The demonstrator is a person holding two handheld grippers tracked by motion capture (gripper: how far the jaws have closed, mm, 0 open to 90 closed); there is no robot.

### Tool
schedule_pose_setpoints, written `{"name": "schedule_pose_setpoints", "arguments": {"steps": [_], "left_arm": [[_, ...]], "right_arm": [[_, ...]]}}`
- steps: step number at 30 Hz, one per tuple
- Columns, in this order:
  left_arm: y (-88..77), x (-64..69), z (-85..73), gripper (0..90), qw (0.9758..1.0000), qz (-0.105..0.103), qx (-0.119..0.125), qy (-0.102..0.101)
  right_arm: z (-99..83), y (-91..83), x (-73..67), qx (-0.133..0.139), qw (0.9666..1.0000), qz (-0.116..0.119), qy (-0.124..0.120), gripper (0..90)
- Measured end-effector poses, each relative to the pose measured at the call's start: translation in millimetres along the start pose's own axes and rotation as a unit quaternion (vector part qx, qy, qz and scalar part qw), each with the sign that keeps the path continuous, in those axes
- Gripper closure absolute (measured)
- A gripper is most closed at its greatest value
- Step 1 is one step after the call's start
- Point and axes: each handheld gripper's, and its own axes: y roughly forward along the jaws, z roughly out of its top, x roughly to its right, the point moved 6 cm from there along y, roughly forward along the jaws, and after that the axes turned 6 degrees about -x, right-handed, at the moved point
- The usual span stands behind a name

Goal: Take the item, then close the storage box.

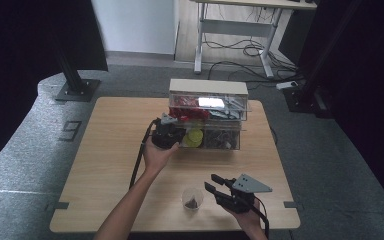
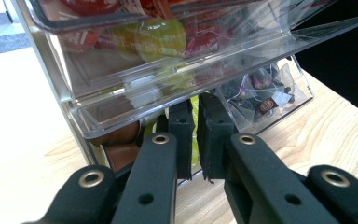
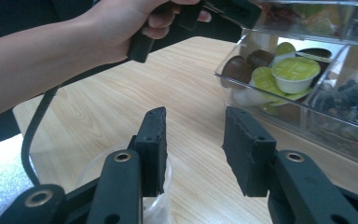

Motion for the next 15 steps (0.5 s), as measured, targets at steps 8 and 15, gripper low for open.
{"name": "schedule_pose_setpoints", "arguments": {"steps": [8,15], "left_arm": [[3.1,2.0,-6.9,83.9,1.0000,-0.003,-0.005,0.000],[6.6,4.3,-13.2,83.9,0.9999,-0.008,-0.010,0.001]], "right_arm": [[-1.8,-2.0,8.9,-0.004,0.9999,-0.008,0.006,58.8],[-4.2,-1.6,14.2,-0.009,0.9998,-0.015,0.009,58.8]]}}
